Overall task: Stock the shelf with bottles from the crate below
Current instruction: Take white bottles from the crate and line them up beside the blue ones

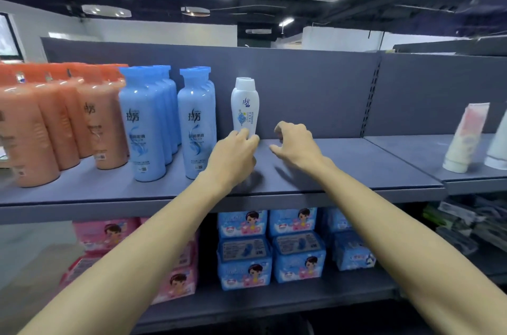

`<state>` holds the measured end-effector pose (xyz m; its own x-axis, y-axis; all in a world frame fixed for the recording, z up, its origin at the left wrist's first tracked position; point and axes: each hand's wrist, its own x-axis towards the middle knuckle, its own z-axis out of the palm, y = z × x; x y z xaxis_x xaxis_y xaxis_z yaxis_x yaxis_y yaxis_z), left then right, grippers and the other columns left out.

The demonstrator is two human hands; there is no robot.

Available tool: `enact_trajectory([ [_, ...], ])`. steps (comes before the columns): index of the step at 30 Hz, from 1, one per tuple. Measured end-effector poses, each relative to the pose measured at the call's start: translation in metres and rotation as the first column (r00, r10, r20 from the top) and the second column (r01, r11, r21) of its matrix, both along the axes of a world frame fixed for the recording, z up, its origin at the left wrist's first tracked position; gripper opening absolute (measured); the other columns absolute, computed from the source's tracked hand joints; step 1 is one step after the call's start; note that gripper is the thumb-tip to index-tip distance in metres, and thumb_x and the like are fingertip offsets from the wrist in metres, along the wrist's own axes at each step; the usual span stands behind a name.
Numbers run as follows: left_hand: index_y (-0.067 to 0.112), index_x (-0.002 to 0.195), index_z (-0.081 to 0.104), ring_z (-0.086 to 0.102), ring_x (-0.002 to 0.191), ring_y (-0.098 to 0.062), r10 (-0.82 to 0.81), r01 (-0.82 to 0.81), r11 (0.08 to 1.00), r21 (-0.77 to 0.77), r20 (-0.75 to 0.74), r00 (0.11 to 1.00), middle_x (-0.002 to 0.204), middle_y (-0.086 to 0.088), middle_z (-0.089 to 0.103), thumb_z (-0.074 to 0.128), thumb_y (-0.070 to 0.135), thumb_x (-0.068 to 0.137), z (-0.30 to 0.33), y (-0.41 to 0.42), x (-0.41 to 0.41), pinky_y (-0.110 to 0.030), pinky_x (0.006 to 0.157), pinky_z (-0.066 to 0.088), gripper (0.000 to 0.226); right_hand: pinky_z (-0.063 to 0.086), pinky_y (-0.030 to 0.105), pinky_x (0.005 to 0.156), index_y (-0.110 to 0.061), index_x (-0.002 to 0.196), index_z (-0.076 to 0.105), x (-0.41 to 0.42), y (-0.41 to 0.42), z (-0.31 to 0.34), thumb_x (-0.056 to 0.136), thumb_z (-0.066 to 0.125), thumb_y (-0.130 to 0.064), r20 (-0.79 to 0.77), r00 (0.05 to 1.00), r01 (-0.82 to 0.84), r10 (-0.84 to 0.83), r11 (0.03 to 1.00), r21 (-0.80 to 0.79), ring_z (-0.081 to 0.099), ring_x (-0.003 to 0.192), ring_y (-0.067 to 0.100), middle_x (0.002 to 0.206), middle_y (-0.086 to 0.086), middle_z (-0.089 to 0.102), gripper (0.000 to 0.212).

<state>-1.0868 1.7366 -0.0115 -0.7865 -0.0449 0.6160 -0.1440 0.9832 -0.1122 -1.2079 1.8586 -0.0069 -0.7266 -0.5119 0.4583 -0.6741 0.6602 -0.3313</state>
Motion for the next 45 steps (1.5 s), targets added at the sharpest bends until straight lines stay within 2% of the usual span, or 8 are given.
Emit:
enact_trajectory([
  [2,0.005,0.093,0.054,0.051,0.083,-0.032,-0.055,0.058,0.997,0.045,-0.059,0.997,0.093,-0.011,0.053,0.053,0.008,0.083,0.001,-0.002,0.014,-0.036,0.054,0.036,0.011,0.051,0.039,0.088,-0.014,0.117,0.058,0.014,0.007,0.002,0.085,0.069,-0.03,-0.028,0.999,-0.014,0.014,1.0,-0.007,0.06,0.101,0.03,0.108,0.005,0.067,0.038],
  [5,0.01,0.102,0.058,0.052,0.088,-0.027,-0.075,0.089,0.987,0.133,-0.108,0.991,0.097,-0.006,0.055,0.057,0.02,0.084,-0.004,-0.016,0.035,-0.039,0.063,0.047,0.021,0.053,0.039,0.09,-0.012,0.115,0.061,0.033,0.018,-0.001,0.084,0.071,-0.027,-0.078,0.996,-0.046,0.043,0.998,-0.037,0.064,0.098,0.024,0.106,0.005,0.07,0.036],
  [10,0.016,0.116,0.057,0.051,0.102,-0.022,-0.098,0.109,0.976,0.188,-0.066,0.993,0.108,-0.001,0.054,0.055,0.025,0.087,-0.012,-0.031,0.059,-0.035,0.07,0.046,0.031,0.054,0.038,0.091,-0.012,0.118,0.062,0.062,0.025,-0.003,0.084,0.072,-0.027,-0.091,0.995,-0.039,0.037,0.999,-0.024,0.066,0.1,0.021,0.111,0.005,0.071,0.038],
  [13,0.016,0.117,0.058,0.051,0.103,-0.021,-0.163,0.184,0.959,0.215,-0.115,0.98,0.11,0.0,0.056,0.056,0.026,0.087,-0.015,-0.027,0.073,-0.034,0.074,0.046,0.031,0.053,0.039,0.091,-0.015,0.119,0.061,0.088,0.024,-0.005,0.086,0.07,-0.03,-0.134,0.99,-0.04,0.041,0.999,0.011,0.066,0.103,0.022,0.114,0.002,0.071,0.037],
  [19,0.016,0.112,0.062,0.057,0.096,-0.016,-0.358,0.419,0.862,0.286,-0.243,0.902,0.106,0.004,0.061,0.059,0.024,0.085,-0.058,-0.009,0.127,-0.029,0.08,0.048,0.028,0.055,0.039,0.076,-0.018,0.108,0.064,0.152,0.044,-0.045,0.088,0.067,-0.03,-0.217,0.969,-0.126,0.121,0.992,-0.01,0.068,0.089,0.019,0.097,-0.003,0.073,0.024],
  [23,0.016,0.112,0.064,0.056,0.101,-0.012,-0.38,0.429,0.8,0.419,-0.199,0.903,0.106,0.007,0.06,0.063,0.016,0.082,-0.122,0.005,0.144,-0.02,0.087,0.042,0.03,0.055,0.039,0.074,-0.02,0.108,0.063,0.173,0.066,-0.105,0.088,0.066,-0.033,-0.102,0.989,-0.102,0.108,0.993,0.063,0.067,0.085,0.019,0.092,-0.005,0.071,0.024],
  [33,0.023,0.113,0.063,0.052,0.101,-0.011,-0.356,0.206,0.722,0.661,0.099,0.929,0.107,0.011,0.058,0.061,0.018,0.087,-0.275,0.049,0.163,-0.024,0.089,0.04,0.026,0.052,0.036,0.078,-0.022,0.114,0.058,0.198,0.101,-0.269,0.09,0.061,-0.044,0.277,0.96,-0.063,-0.025,0.951,0.304,0.064,0.098,0.022,0.102,-0.003,0.069,0.032],
  [45,0.019,0.112,0.06,0.047,0.086,-0.018,-0.3,-0.053,0.752,0.657,0.413,0.86,0.098,0.003,0.057,0.052,0.022,0.086,-0.383,0.084,0.175,-0.036,0.078,0.047,0.027,0.048,0.039,0.077,-0.014,0.11,0.055,0.203,0.127,-0.395,0.094,0.057,-0.04,0.549,0.82,-0.178,-0.164,0.839,0.515,0.062,0.102,0.037,0.112,0.012,0.064,0.031],
])
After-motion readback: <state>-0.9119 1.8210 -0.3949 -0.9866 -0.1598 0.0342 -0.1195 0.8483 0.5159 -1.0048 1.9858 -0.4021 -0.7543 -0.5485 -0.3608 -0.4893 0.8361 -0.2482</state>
